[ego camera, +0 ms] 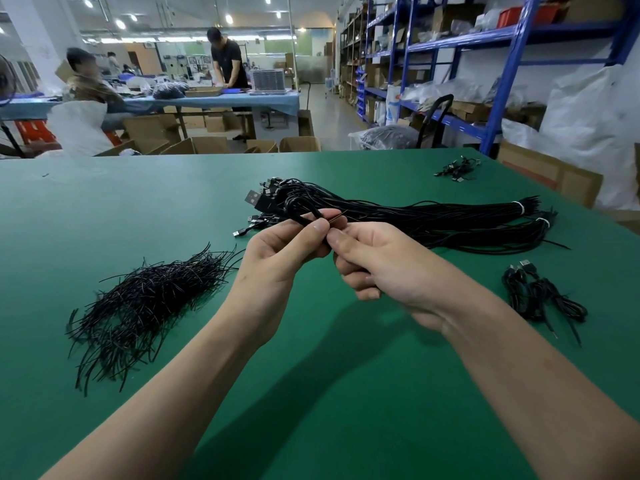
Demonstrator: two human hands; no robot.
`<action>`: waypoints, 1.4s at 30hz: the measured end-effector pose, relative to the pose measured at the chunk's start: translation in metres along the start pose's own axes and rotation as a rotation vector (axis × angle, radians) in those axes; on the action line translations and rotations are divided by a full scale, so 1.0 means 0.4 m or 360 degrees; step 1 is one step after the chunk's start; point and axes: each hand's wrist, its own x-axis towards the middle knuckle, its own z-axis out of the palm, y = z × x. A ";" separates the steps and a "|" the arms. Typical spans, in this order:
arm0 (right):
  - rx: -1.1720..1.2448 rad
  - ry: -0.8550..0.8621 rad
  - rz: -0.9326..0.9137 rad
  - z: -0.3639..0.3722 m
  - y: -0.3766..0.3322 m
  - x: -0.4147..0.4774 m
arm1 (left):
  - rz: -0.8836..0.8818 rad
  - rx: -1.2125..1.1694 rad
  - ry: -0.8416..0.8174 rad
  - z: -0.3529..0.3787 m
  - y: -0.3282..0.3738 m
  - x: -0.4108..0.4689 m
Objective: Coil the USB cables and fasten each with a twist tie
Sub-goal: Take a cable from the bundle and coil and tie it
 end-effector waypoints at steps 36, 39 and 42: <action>-0.1016 0.0673 -0.0370 0.042 0.006 0.004 | -0.0142 0.0180 0.0397 0.046 0.043 -0.019; -0.1290 0.0799 -0.0387 0.057 0.010 -0.001 | -0.0159 0.0201 0.0409 0.054 0.045 -0.026; -0.1553 0.0832 -0.0421 0.066 0.013 -0.003 | -0.0208 0.0202 0.0412 0.051 0.046 -0.025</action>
